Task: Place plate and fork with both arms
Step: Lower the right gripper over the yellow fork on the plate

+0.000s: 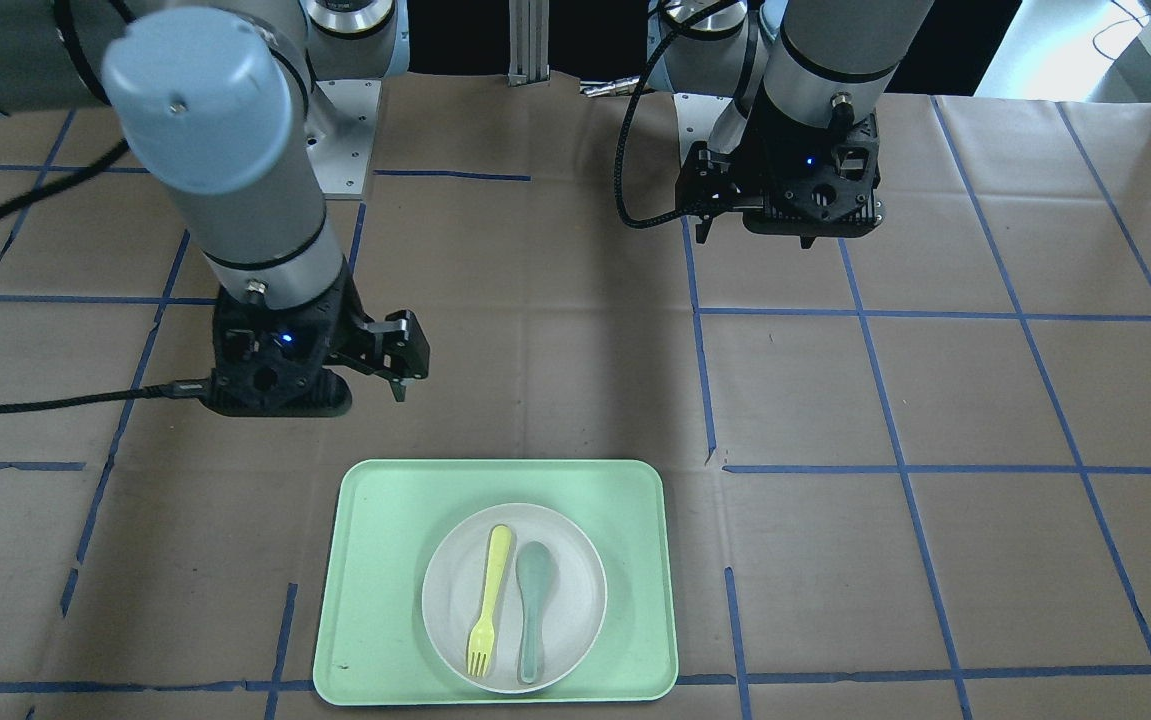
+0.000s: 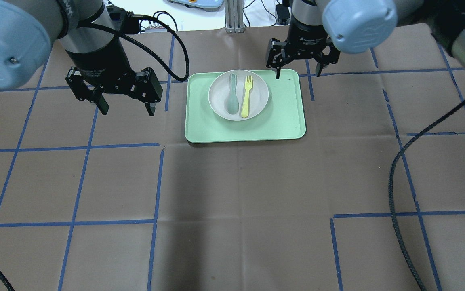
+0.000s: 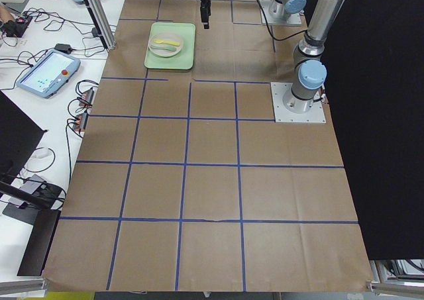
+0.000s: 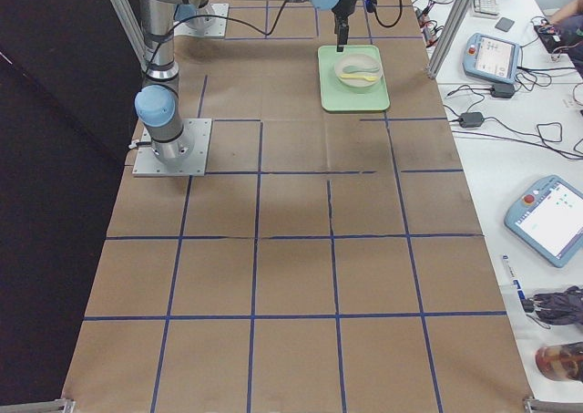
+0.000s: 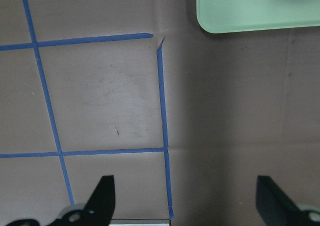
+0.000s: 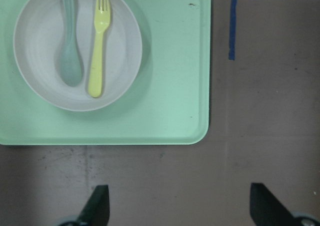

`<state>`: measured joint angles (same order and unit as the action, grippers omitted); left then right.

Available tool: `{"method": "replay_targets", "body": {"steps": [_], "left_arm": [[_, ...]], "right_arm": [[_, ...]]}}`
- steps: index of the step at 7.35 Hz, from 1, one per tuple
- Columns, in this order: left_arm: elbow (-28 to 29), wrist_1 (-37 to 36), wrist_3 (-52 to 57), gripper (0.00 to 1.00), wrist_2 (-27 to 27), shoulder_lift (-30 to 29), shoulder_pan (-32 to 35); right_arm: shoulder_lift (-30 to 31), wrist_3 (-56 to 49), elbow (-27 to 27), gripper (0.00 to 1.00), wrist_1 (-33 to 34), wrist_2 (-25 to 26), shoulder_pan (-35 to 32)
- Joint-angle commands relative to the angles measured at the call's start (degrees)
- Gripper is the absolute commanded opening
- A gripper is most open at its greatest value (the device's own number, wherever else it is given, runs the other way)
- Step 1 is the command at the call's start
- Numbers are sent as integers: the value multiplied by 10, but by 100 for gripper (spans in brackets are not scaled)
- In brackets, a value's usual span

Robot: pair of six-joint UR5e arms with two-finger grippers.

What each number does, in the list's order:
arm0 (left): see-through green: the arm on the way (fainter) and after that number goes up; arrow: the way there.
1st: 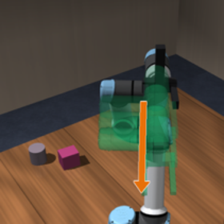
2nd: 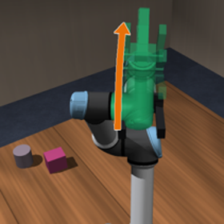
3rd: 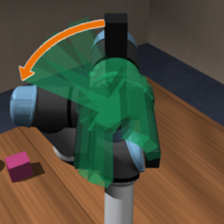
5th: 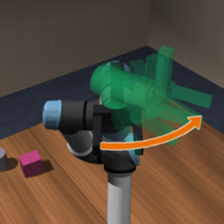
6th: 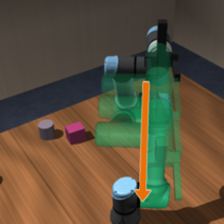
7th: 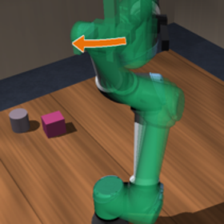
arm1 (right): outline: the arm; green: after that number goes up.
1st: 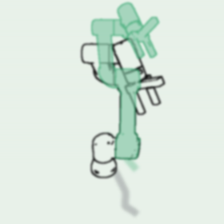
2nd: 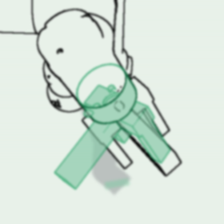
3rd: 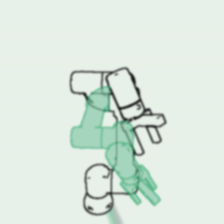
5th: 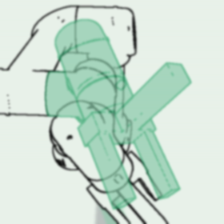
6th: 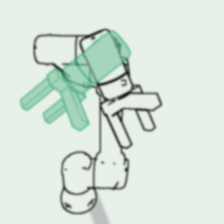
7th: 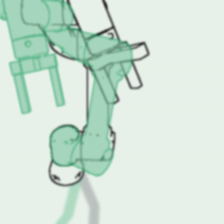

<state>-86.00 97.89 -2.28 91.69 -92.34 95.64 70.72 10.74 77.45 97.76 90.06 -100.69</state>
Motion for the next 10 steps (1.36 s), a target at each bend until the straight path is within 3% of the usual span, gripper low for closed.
{"method": "replay_targets", "body": {"steps": [1, 3, 5, 6, 7, 9, 10], "left_arm": [[-4, -2, -2, 100, -3, 5, 1], [-3, -3, 0, 100, -70, -4, -5], [-5, -3, 7, 100, -50, 8, -5], [-6, -3, 5, 100, 19, 8, -5], [-7, -2, -1, 100, 21, 5, -6], [-14, -2, -1, 100, 21, 6, -16], [-15, -2, 0, 100, 0, 7, -33]], "right_arm": [[-97, 63, -81, 100, 4, -1, -42], [-158, 94, -107, 100, 22, 0, -55], [-186, 96, -106, 100, 46, 0, -55], [-202, 96, -106, 100, 85, 3, -55], [-224, 94, -106, 98, 126, 3, -54], [-240, 95, -106, 70, 137, 10, -55], [-242, 94, -104, 65, 137, 8, -55]]}}
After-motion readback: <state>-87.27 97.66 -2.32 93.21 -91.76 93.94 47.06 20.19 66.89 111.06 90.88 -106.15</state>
